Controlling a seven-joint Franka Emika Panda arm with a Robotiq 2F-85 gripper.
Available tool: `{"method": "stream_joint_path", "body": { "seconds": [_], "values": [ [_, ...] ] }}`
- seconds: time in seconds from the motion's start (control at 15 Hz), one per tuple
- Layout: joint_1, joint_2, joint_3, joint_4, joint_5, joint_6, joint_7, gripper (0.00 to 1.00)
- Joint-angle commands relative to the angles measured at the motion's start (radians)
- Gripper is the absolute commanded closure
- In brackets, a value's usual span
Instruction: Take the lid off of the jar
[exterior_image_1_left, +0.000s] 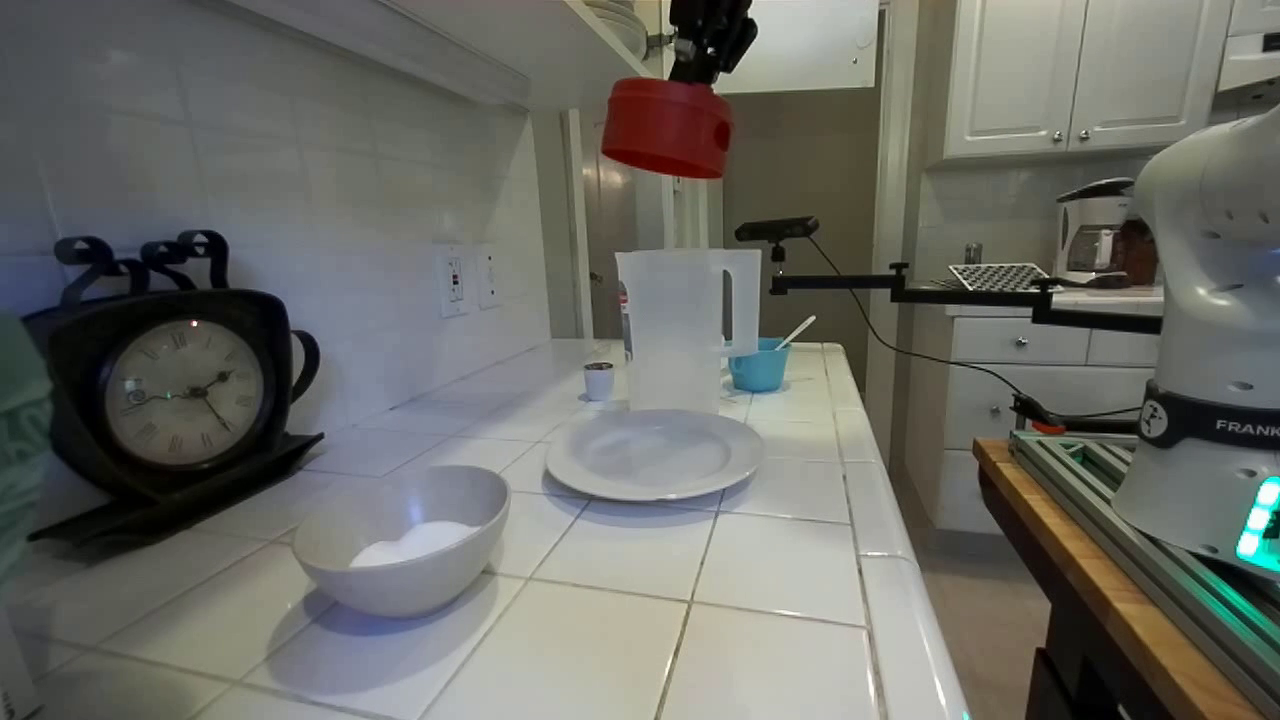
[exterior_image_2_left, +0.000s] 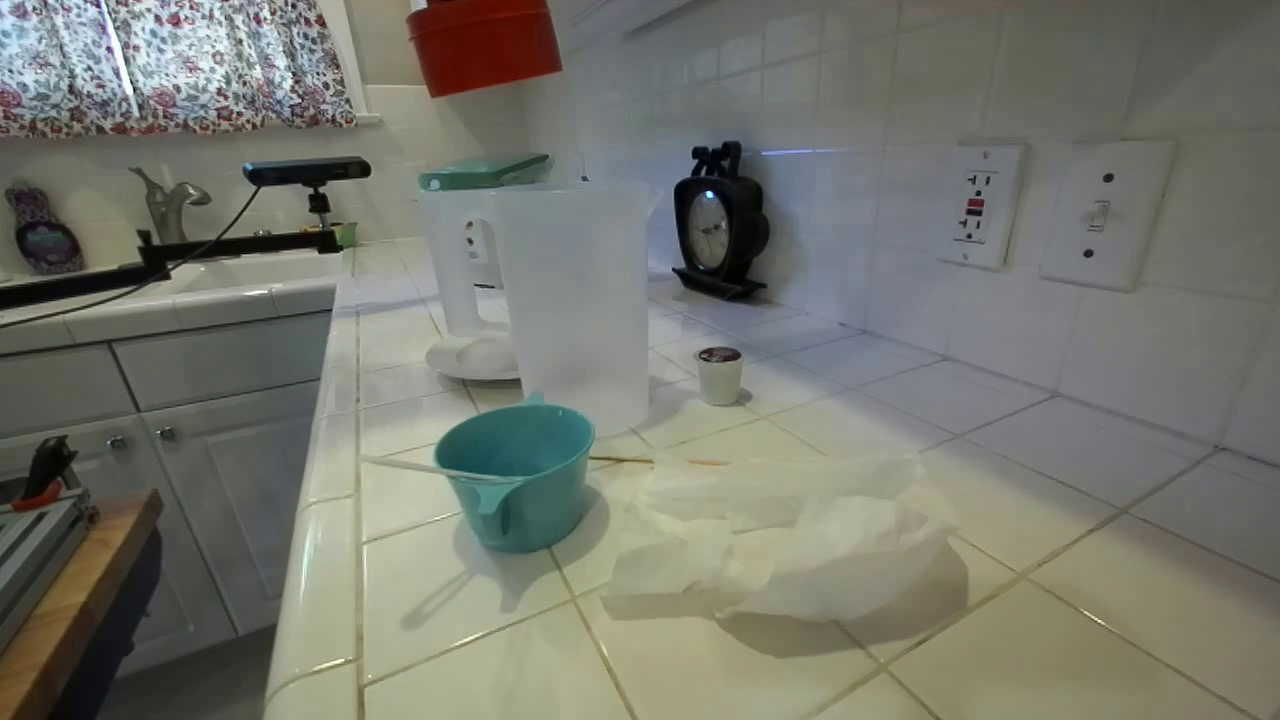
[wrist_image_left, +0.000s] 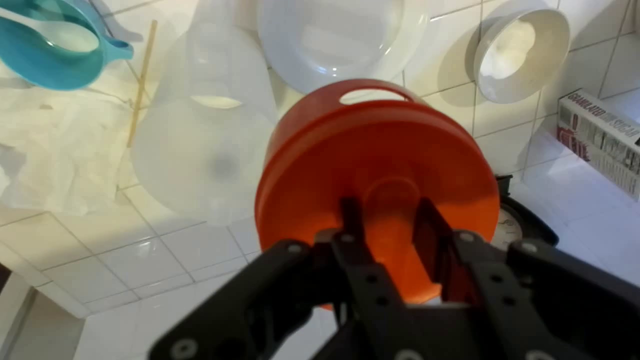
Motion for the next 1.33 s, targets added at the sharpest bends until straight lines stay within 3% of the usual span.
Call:
{"method": "stream_joint_path", "body": {
  "seconds": [0.0, 0.27, 0.87, 1.27],
  "values": [
    [0.029, -0.004, -0.006, -0.044, 0.042, 0.033, -0.092, 0.92],
    [0.052, -0.003, 0.001, -0.132, 0.04, 0.076, -0.138, 0.92],
    [0.088, 0.026, 0.04, -0.316, 0.043, 0.323, -0.131, 0.92],
    [0.12, 0.119, 0.043, -0.359, 0.058, 0.475, -0.135, 0.92]
  ]
}}
